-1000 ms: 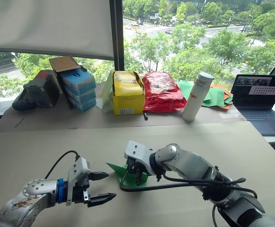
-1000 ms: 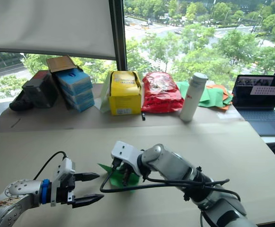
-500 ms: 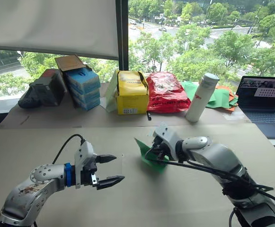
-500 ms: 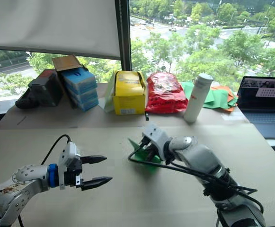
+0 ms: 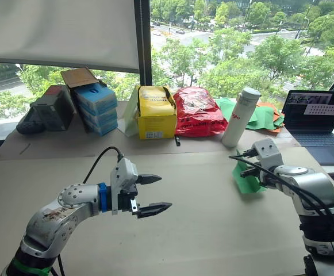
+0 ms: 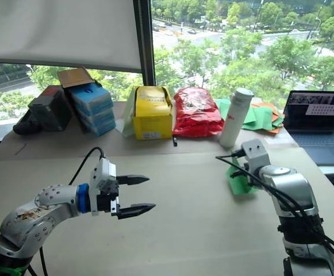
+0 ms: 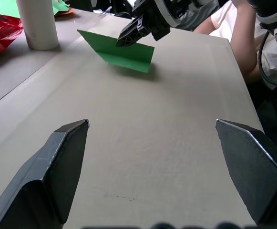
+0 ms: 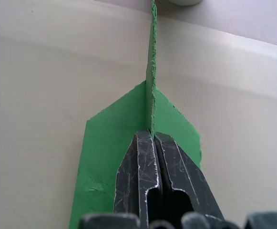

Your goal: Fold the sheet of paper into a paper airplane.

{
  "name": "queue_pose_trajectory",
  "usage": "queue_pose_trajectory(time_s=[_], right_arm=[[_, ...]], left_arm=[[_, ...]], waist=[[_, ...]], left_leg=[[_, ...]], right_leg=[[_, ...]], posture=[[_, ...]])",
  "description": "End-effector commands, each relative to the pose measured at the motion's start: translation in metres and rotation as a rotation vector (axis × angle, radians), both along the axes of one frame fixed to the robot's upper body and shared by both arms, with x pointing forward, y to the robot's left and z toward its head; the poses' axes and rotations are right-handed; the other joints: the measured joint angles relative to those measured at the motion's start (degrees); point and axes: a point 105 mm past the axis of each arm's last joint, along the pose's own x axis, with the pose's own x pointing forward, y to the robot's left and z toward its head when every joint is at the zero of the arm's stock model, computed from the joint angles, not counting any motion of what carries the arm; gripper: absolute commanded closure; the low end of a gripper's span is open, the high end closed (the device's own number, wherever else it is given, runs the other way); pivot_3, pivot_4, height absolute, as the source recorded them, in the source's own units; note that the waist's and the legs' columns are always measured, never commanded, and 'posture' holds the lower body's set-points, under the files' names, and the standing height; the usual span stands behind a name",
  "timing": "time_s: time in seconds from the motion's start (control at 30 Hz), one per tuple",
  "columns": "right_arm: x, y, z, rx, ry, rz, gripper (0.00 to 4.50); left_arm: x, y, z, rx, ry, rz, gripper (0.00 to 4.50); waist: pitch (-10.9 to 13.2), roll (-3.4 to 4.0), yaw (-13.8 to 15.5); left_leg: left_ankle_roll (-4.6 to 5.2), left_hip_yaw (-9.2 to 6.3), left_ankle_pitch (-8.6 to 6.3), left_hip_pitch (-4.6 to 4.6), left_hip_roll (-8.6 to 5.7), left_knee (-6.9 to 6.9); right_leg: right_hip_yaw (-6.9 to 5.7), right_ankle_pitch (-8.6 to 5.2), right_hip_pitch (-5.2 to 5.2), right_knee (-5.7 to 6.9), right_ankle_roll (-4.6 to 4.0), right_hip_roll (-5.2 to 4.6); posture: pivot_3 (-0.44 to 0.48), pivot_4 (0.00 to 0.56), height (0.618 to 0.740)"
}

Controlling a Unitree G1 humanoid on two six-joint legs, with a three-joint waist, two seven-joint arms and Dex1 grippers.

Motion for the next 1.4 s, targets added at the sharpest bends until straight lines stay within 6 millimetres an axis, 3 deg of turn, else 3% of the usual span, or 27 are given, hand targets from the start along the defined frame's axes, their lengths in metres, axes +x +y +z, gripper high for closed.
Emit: queue_pose_trajectory(time_s=[0.03,0.17,0.2,0.47,0.57,0.63,0.73,0.83,0.9,1.0,1.2,1.4], right_arm=[[-0.001,-0.010,0.009,-0.004,-0.039,-0.040,4.48],[-0.001,-0.012,0.011,-0.001,-0.052,-0.050,4.48],[0.000,-0.012,0.012,0.006,-0.060,-0.054,3.87],[0.002,-0.012,0.041,0.039,-0.169,-0.053,1.14],[0.006,0.014,0.074,0.119,-0.318,0.078,0.13],[0.003,0.035,0.086,0.152,-0.407,0.188,0.02],[-0.011,0.071,0.086,0.196,-0.520,0.395,0.02],[-0.034,0.098,0.067,0.328,-0.543,0.546,0.02],[-0.044,0.106,0.045,0.317,-0.524,0.602,0.02],[-0.050,0.106,0.009,0.283,-0.471,0.609,0.02],[-0.053,0.092,-0.030,0.260,-0.443,0.562,0.02],[-0.052,0.095,-0.033,0.267,-0.472,0.564,0.02]], left_arm=[[-0.007,-0.007,0.007,0.007,-0.043,-0.042,0.00],[-0.009,-0.009,0.006,0.007,-0.036,-0.056,0.00],[-0.009,-0.009,0.005,0.007,-0.036,-0.058,0.00],[-0.010,-0.006,-0.001,0.016,-0.029,-0.058,0.00],[-0.006,0.001,-0.005,0.003,-0.020,-0.012,0.00],[0.004,0.008,-0.005,-0.044,-0.025,0.069,0.00],[0.028,0.022,-0.001,-0.162,-0.069,0.277,0.00],[0.044,0.040,-0.010,-0.212,-0.104,0.484,0.00],[0.049,0.055,-0.020,-0.213,-0.113,0.594,0.00],[0.055,0.080,-0.032,-0.195,-0.138,0.754,0.00],[0.058,0.108,-0.041,-0.240,-0.129,0.916,0.00],[0.055,0.103,-0.043,-0.226,-0.122,0.875,0.00]], waist=[[0.00,0.00,0.06],[0.00,0.00,0.25],[0.00,0.00,0.32],[0.00,0.00,0.51],[0.00,0.01,0.31],[0.00,0.01,0.11],[0.00,0.00,0.35],[-0.04,-0.06,0.81],[-0.04,-0.05,0.80],[-0.04,-0.05,0.72],[-0.04,-0.05,0.71],[-0.04,-0.05,0.67]], left_leg=[[0.01,0.00,0.00,0.00,0.00,0.00],[0.02,-0.01,0.00,-0.01,-0.01,0.02],[0.03,-0.01,0.00,-0.01,-0.01,0.02],[0.03,0.00,0.00,0.00,-0.01,0.03],[0.03,-0.01,0.00,0.00,-0.01,0.02],[0.03,0.01,0.00,0.00,0.02,0.00],[0.02,-0.03,0.01,0.03,0.03,-0.01],[0.04,-0.10,0.00,0.06,0.01,-0.01],[0.09,-0.07,-0.03,0.02,-0.04,0.01],[0.15,-0.05,-0.06,-0.01,-0.09,0.09],[0.09,-0.05,-0.03,0.09,-0.02,0.16],[0.08,-0.03,-0.02,0.12,-0.03,0.15]], right_leg=[[0.00,0.00,0.00,0.00,0.00,0.00],[-0.01,0.00,0.02,-0.01,0.01,-0.01],[-0.01,0.00,0.02,-0.01,0.01,-0.01],[-0.01,0.00,0.02,-0.01,0.01,0.00],[-0.01,0.00,0.02,-0.02,0.01,0.00],[0.03,0.00,-0.01,-0.01,0.01,0.03],[-0.01,0.00,0.03,-0.03,0.01,0.05],[-0.07,0.00,0.17,-0.13,0.03,0.03],[-0.02,0.03,0.13,-0.10,0.08,-0.02],[-0.01,0.08,0.13,-0.14,0.16,-0.04],[0.00,0.09,0.14,-0.02,0.13,-0.03],[0.06,0.10,0.13,0.01,0.11,-0.04]], posture=[[0.000,0.150,0.740],[0.000,0.150,0.740],[0.000,0.150,0.740],[0.000,0.150,0.740],[0.000,0.150,0.740],[0.000,0.150,0.740],[0.000,0.150,0.740],[0.000,0.150,0.740],[0.000,0.150,0.740],[0.000,0.150,0.740],[0.000,0.150,0.740],[0.000,0.150,0.740]])
